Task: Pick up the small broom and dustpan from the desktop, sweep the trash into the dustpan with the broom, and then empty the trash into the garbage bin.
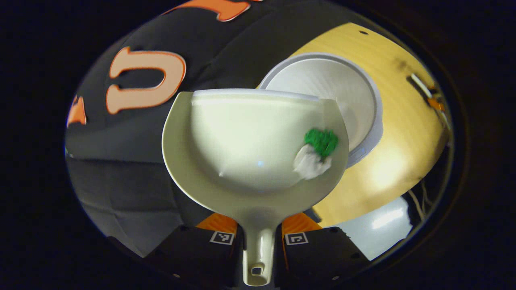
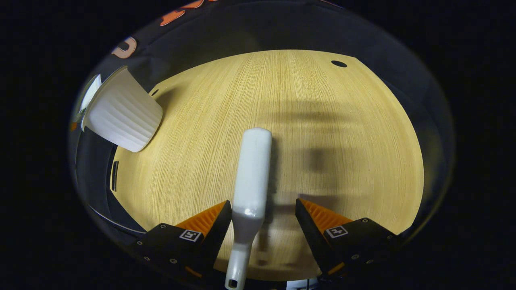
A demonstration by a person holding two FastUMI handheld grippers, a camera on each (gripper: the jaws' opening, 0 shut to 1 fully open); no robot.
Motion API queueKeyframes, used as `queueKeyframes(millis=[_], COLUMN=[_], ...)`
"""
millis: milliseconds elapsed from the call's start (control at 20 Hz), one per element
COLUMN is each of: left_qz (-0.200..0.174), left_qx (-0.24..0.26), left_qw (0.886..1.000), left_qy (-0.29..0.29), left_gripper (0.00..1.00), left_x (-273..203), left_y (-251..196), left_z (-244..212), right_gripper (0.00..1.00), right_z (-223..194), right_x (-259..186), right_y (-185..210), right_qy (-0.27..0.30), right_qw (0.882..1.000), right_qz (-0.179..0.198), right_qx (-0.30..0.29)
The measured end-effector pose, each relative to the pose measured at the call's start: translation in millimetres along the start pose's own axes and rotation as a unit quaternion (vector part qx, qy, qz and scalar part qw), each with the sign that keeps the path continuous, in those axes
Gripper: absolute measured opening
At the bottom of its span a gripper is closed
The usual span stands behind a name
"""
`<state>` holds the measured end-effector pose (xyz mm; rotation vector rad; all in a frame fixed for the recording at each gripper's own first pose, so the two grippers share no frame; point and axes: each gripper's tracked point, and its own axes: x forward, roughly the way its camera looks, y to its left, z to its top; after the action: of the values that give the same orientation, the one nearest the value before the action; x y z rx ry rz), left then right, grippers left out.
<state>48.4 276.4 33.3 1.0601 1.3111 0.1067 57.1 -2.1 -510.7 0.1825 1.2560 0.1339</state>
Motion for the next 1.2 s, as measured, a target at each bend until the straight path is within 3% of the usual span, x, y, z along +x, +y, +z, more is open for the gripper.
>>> queueKeyframes(millis=[150, 300, 350, 400, 550, 700, 800, 900, 1050, 1100, 1200], left_qz=[0.083, 0.164, 0.163, 0.141, 0.066, -0.022, -0.081, -0.149, -0.295, -0.322, -0.332], left_qx=[0.099, 0.18, 0.172, 0.143, 0.042, -0.091, -0.173, -0.243, -0.33, -0.347, -0.362], left_qw=[0.992, 0.97, 0.972, 0.98, 0.996, 0.99, 0.972, 0.943, 0.873, 0.856, 0.844], left_qy=[0.011, 0.017, 0.01, 0.004, -0.034, -0.101, -0.137, -0.17, -0.205, -0.206, -0.216], left_gripper=[0.31, 0.31, 0.31, 0.27, 0.31, 0.31, 0.31, 0.31, 0.31, 0.31, 0.31], left_x=[-5.8, -2.1, 6.0, 1.0, 19.8, 20.5, 13.9, 4.1, -31.6, -37.6, -49.8], left_y=[28.3, 52.6, 50.3, 36.3, -14.3, -67.8, -102.7, -143.5, -221.9, -245.9, -270.7], left_z=[5.4, 14.8, 16.3, 8.2, 11.9, 34.6, 58.7, 92.6, 153.6, 173.5, 185.9], right_gripper=[0.95, 0.96, 0.95, 0.96, 0.96, 0.95, 0.95, 0.96, 0.96, 0.96, 0.96], right_z=[-0.1, -3.8, -3.9, -3.5, -2.0, 3.2, 8.3, 13.7, 18.8, 19.4, 19.8], right_x=[0.2, -1.0, -1.6, -2.1, -4.2, -9.1, -12.5, -17.3, -23.0, -24.6, -25.5], right_y=[-2.1, 1.2, -0.2, -0.2, 2.9, 9.1, 10.3, 11.2, 12.0, 12.2, 9.5], right_qy=[-0.001, 0.001, 0.001, -0.002, -0.004, -0.013, -0.024, -0.034, -0.045, -0.048, -0.048], right_qw=[1.0, 1.0, 1.0, 1.0, 1.0, 0.999, 0.999, 0.999, 0.998, 0.998, 0.998], right_qz=[0.001, 0.003, 0.001, 0.003, 0.012, 0.028, 0.03, 0.029, 0.023, 0.021, 0.015], right_qx=[0.0, -0.002, -0.002, 0.0, 0.01, 0.031, 0.032, 0.031, 0.027, 0.025, 0.023])
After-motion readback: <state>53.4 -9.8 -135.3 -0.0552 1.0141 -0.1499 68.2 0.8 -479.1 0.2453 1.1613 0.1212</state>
